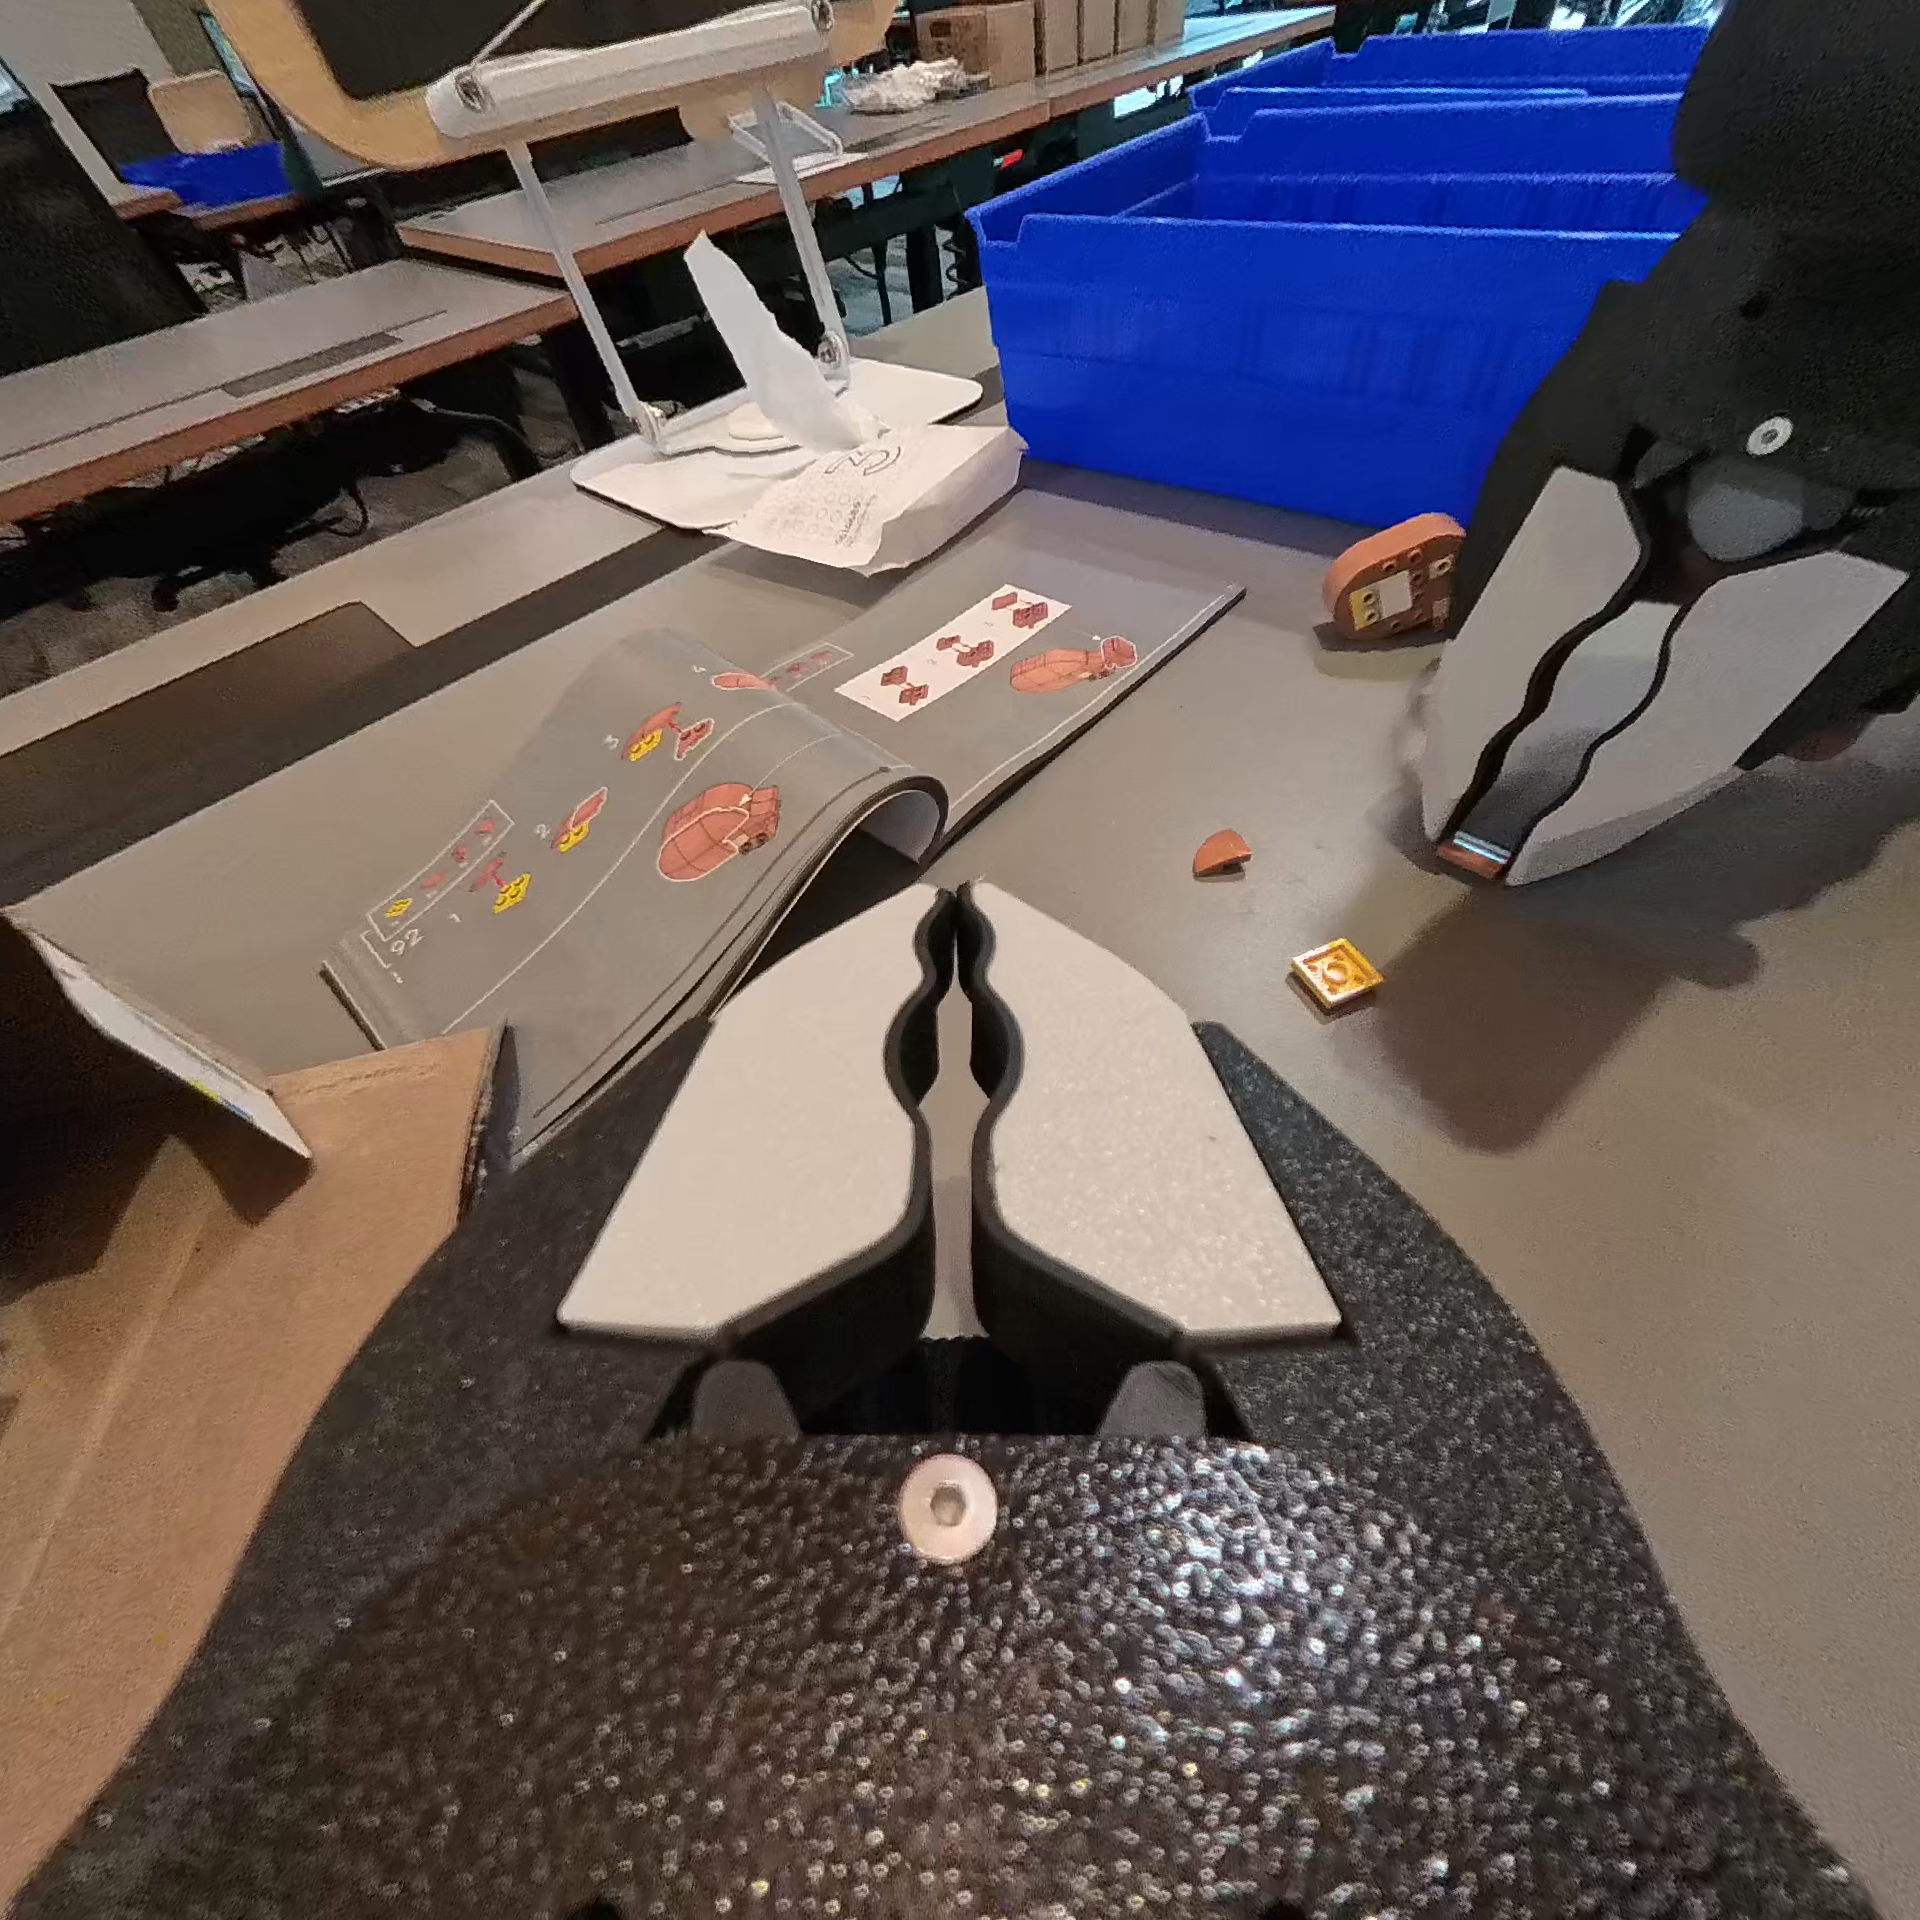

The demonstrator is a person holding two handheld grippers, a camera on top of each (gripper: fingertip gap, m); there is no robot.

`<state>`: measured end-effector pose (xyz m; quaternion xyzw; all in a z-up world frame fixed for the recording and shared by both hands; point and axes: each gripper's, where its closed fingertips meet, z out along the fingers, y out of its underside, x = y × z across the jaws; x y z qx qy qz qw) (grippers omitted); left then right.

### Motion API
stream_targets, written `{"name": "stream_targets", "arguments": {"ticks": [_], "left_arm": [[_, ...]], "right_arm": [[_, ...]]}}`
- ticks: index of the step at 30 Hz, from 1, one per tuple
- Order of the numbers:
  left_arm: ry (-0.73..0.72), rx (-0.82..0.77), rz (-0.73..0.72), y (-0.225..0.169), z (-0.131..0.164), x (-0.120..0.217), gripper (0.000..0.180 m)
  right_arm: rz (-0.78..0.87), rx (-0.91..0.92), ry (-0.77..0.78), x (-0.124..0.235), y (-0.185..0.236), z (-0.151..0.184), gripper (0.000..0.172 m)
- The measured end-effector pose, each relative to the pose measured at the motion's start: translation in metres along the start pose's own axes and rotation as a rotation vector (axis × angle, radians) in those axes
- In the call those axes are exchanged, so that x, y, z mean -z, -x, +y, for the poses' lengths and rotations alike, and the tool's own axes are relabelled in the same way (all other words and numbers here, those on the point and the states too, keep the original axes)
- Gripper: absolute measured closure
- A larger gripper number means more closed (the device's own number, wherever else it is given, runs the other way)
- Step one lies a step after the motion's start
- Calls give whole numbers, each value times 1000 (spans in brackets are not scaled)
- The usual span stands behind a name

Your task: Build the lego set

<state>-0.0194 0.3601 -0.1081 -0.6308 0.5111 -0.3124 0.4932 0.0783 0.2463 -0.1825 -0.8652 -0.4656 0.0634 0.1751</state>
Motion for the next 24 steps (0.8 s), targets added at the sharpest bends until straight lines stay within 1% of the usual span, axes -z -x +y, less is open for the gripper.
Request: {"name": "stream_targets", "arguments": {"ticks": [5,7,10,12,16,18,20,22,24], "left_arm": [[20,2,-24,6,6,-3,180],[29,2,-35,8,9,-5,180],[39,-8,-46,11,14,-8,180],[45,-27,-51,11,14,-10,180],[34,-117,-72,10,12,-14,180],[47,-166,-93,10,13,-18,180],[62,-221,-117,10,14,-23,180],[85,-279,-138,10,17,-29,180],[109,-326,-151,11,19,-36,180]], "right_arm": [[4,-27,-75,9,-2,-1,153],[18,-41,-134,17,-4,-2,152],[46,-57,-268,32,-4,-7,152],[67,-55,-389,43,-1,-10,151],[69,-89,-631,60,10,-7,151],[44,-113,-762,71,18,-3,152],[17,-138,-856,82,26,7,152],[13,-149,-906,92,30,20,152],[10,-141,-919,101,36,34,152]]}}
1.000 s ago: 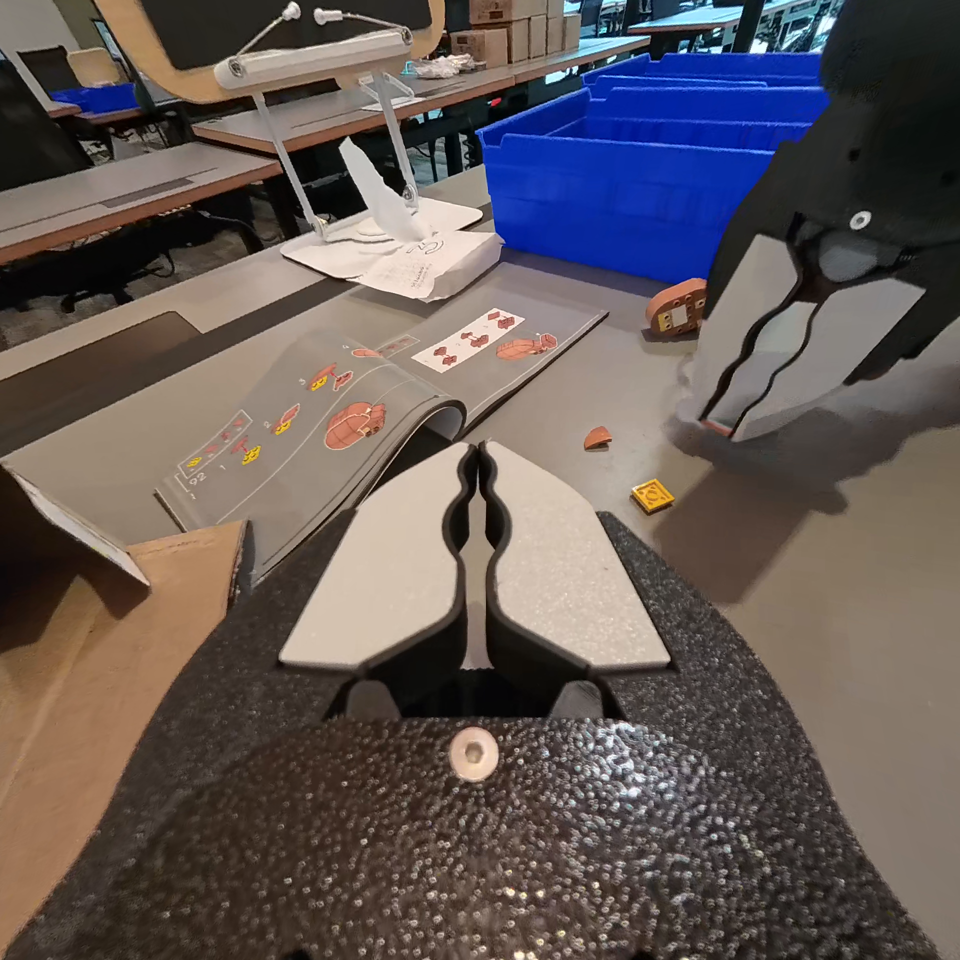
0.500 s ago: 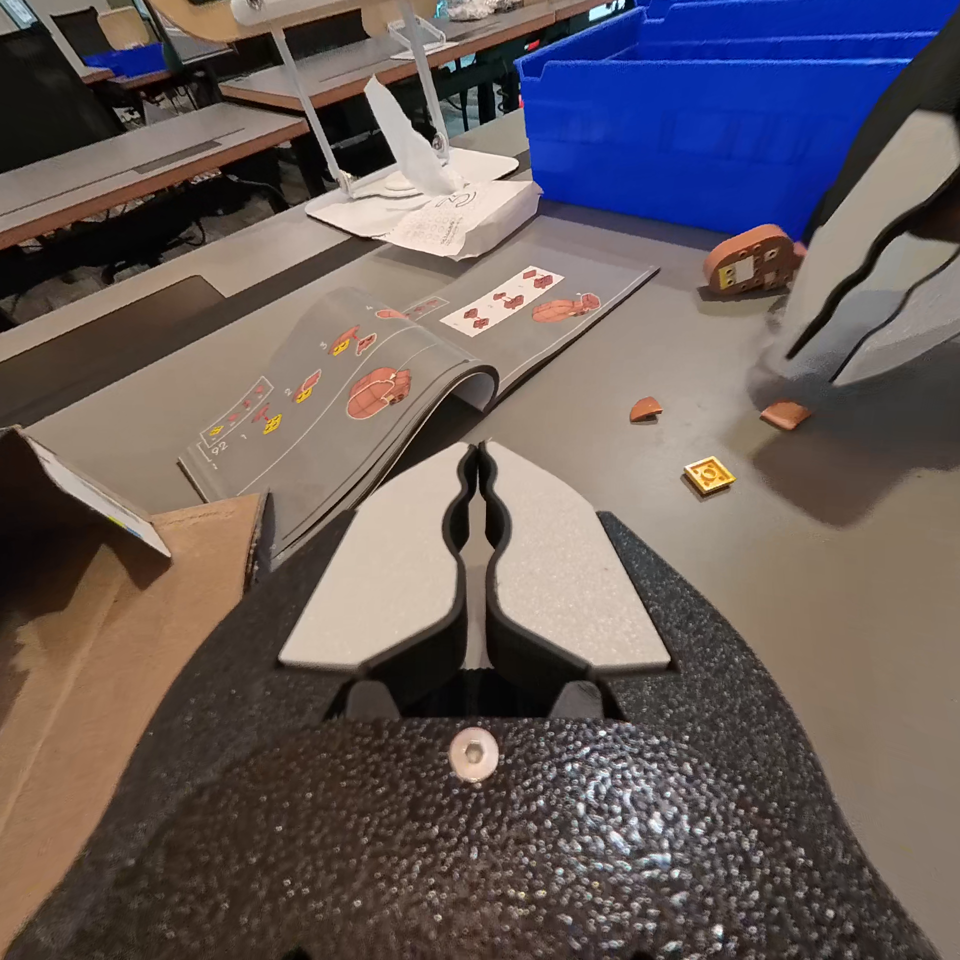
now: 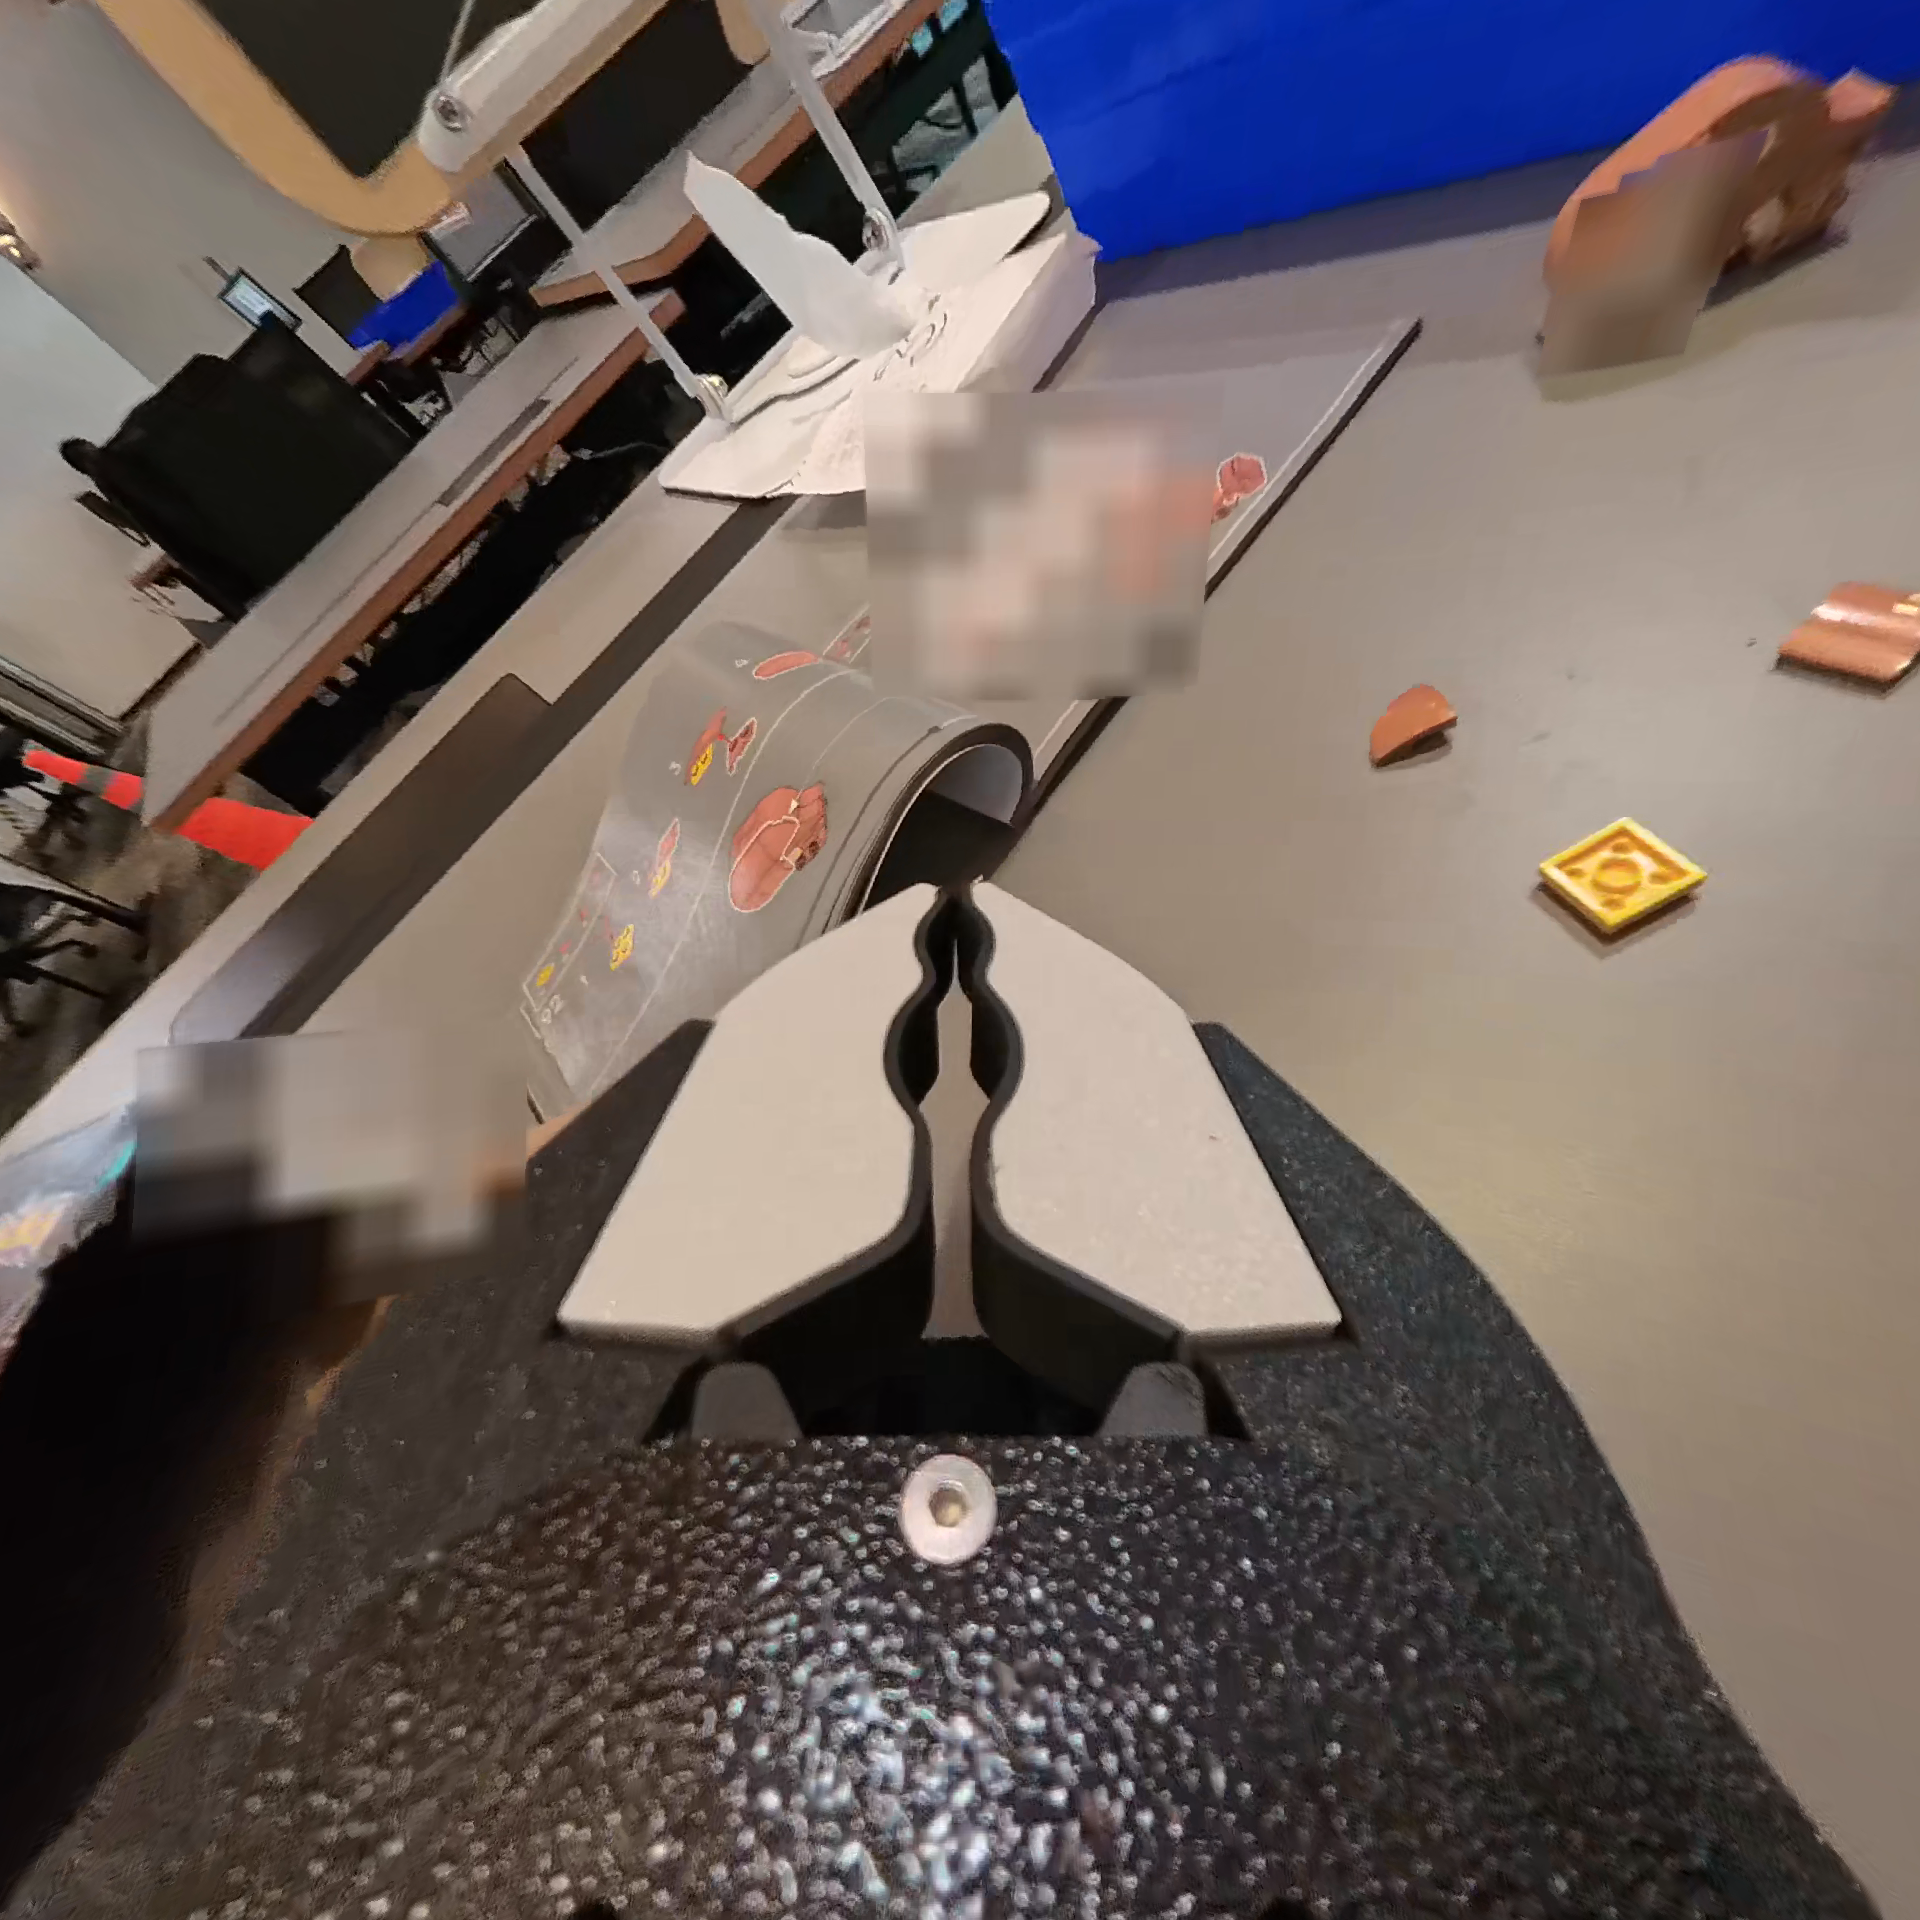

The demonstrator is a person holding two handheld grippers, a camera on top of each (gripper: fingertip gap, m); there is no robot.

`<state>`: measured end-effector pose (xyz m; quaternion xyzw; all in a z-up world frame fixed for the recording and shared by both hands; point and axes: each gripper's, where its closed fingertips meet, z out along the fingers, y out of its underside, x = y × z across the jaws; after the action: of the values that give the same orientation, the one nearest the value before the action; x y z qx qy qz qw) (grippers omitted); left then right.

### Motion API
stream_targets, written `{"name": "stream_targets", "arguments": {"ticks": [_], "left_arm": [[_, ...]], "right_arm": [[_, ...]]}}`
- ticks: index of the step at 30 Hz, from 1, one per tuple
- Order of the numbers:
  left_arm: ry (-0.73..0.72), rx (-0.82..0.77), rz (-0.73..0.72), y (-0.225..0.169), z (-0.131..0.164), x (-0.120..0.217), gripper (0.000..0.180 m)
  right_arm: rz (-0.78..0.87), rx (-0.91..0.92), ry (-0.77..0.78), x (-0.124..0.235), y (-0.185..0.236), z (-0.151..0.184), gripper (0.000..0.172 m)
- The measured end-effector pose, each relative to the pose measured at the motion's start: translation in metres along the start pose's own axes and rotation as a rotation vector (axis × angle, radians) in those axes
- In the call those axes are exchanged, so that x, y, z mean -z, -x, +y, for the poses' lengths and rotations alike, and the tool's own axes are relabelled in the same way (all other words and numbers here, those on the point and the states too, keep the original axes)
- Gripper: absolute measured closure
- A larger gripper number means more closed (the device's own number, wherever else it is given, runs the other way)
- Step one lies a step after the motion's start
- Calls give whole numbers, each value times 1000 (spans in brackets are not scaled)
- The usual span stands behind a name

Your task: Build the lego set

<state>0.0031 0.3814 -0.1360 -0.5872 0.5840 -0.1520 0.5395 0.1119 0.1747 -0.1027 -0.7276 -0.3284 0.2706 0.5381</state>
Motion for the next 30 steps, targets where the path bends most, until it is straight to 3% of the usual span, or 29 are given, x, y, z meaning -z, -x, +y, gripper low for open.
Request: {"name": "stream_targets", "arguments": {"ticks": [3,6,9,12,18,20,24,30], "left_arm": [[12,-27,-26,2,-1,-8,180],[9,-14,-45,5,-3,-11,180],[-14,11,-47,6,-8,-11,180],[-35,35,-47,8,-10,-8,180],[-88,115,-23,9,-15,2,180],[-97,135,-14,9,-15,6,180],[-108,163,9,7,-15,11,180],[-114,191,45,6,-16,12,180]], "right_arm": [[31,109,58,35,-2,-2,152],[195,299,227,91,-45,-25,153],[297,466,591,142,-115,-37,152],[288,567,1067,175,-201,-18,150],[84,387,1605,189,-296,57,148],[42,319,1686,192,-306,80,147],[-8,245,1694,181,-310,110,146],[3,240,1819,188,-315,112,143]]}}
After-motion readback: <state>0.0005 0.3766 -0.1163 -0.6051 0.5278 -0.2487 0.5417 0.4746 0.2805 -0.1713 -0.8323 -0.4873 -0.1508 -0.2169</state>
